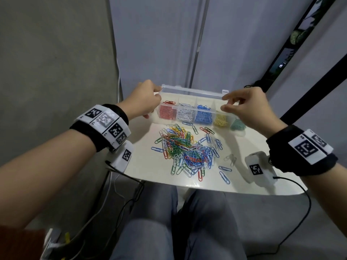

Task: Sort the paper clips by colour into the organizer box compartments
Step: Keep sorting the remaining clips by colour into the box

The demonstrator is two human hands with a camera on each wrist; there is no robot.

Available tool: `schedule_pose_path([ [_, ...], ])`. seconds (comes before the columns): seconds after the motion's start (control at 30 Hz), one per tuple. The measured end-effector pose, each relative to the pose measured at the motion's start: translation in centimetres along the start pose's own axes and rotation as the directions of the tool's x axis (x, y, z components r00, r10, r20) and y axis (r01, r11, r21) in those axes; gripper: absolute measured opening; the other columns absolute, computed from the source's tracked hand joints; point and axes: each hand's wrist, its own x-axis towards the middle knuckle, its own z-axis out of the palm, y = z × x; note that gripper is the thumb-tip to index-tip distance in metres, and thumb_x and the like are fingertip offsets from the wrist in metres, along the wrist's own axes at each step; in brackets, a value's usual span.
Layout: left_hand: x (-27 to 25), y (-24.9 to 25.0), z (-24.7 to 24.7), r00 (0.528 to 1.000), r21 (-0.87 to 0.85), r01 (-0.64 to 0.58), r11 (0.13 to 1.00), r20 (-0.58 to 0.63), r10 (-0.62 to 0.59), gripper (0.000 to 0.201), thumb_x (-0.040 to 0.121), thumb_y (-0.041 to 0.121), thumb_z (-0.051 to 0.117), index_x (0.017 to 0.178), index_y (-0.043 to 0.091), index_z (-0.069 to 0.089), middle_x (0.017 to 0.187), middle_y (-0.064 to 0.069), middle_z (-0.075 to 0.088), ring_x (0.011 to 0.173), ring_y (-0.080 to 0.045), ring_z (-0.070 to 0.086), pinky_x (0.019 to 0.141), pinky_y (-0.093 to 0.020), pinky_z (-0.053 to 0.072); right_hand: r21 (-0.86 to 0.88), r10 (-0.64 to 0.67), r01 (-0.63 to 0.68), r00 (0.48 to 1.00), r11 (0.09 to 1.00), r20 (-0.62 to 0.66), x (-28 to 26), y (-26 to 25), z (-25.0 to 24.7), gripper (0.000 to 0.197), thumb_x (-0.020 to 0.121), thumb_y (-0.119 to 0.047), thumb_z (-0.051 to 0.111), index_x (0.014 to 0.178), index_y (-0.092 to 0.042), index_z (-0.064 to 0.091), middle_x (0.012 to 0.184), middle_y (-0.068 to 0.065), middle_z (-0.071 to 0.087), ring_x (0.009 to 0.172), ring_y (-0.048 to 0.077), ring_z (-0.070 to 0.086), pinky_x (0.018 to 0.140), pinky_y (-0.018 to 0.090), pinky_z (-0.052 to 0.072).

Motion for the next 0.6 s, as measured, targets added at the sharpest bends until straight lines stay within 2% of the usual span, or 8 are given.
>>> schedule_pose_path([
  [0.1,0.0,0.0,0.0,1.000,-0.007,-0.011,1.000,-0.003,0.011,0.047,0.095,0.007,0.041,0.142,0.003,0.045,0.115,-0.022,0.064,0.051,-0.017,0.053,0.047,-0.033,0.055,-0.063,-0.130,0.143,0.976,0.988,0.177,-1.7,-1.5,1.0,0.015,0.079,-0.008,0.076,0.092,-0.014,0.076,0.071,-0.008,0.063,0.058,0.002,0.046,0.054,0.010,0.035],
  [0.17,0.0,0.0,0.1,1.000,-0.020,-0.002,1.000,-0.003,0.002,0.048,0.095,0.008,0.041,0.142,0.004,0.046,0.098,-0.015,0.066,0.053,-0.018,0.054,0.046,-0.033,0.056,-0.114,-0.177,0.228,0.922,0.967,0.343,-2.4,-2.3,1.7,0.016,0.077,-0.011,0.078,0.091,-0.018,0.076,0.079,-0.004,0.069,0.068,0.006,0.053,0.061,0.016,0.039],
  [0.23,0.0,-0.1,0.1,1.000,-0.020,0.014,1.000,0.001,-0.014,0.048,0.094,0.009,0.041,0.142,0.006,0.046,0.079,-0.004,0.060,0.054,-0.018,0.055,0.046,-0.032,0.056,-0.156,-0.159,0.275,0.841,0.949,0.518,-2.9,-2.8,2.3,0.021,0.074,-0.018,0.082,0.094,-0.022,0.076,0.086,-0.004,0.070,0.077,0.012,0.058,0.067,0.026,0.043],
  [0.33,0.0,0.0,0.0,1.000,-0.014,0.028,1.000,0.012,-0.028,0.048,0.095,0.009,0.041,0.143,0.006,0.045,0.068,0.000,0.054,0.053,-0.018,0.054,0.048,-0.034,0.057,-0.268,-0.040,0.318,0.709,0.910,0.705,-3.5,-2.7,3.1,0.044,0.067,-0.028,0.086,0.108,-0.024,0.069,0.099,-0.005,0.065,0.088,0.014,0.059,0.078,0.030,0.049],
  [0.37,-0.1,0.1,0.0,1.000,-0.014,0.027,1.000,0.013,-0.027,0.048,0.095,0.009,0.041,0.143,0.006,0.045,0.067,0.001,0.052,0.053,-0.017,0.054,0.049,-0.034,0.057,-0.312,-0.001,0.335,0.683,0.889,0.730,-3.6,-2.6,3.4,0.051,0.065,-0.029,0.088,0.110,-0.024,0.065,0.101,-0.004,0.062,0.089,0.015,0.057,0.079,0.032,0.049],
  [0.4,-0.1,0.1,0.0,1.000,-0.016,0.025,1.000,0.013,-0.025,0.048,0.094,0.008,0.041,0.142,0.006,0.046,0.067,0.002,0.051,0.052,-0.017,0.054,0.049,-0.035,0.057,-0.335,0.013,0.346,0.678,0.876,0.735,-3.7,-2.5,3.5,0.052,0.064,-0.028,0.088,0.109,-0.023,0.063,0.100,-0.004,0.061,0.088,0.016,0.054,0.078,0.033,0.049],
  [0.47,0.0,0.1,0.1,1.000,-0.022,0.019,1.000,0.009,-0.019,0.049,0.094,0.008,0.041,0.142,0.005,0.046,0.068,0.003,0.050,0.052,-0.017,0.053,0.050,-0.036,0.057,-0.319,-0.017,0.337,0.710,0.886,0.704,-3.8,-2.2,3.8,0.041,0.065,-0.024,0.088,0.098,-0.018,0.063,0.093,-0.002,0.063,0.082,0.017,0.054,0.072,0.031,0.046],
  [0.6,0.0,0.0,0.1,1.000,-0.023,0.016,1.000,0.003,-0.015,0.048,0.093,0.008,0.041,0.141,0.005,0.047,0.068,0.001,0.052,0.052,-0.017,0.053,0.048,-0.035,0.057,-0.303,-0.044,0.283,0.792,0.910,0.609,-3.3,-1.5,3.8,0.010,0.075,-0.009,0.079,0.084,-0.010,0.074,0.071,-0.004,0.066,0.061,0.005,0.053,0.054,0.013,0.037],
])
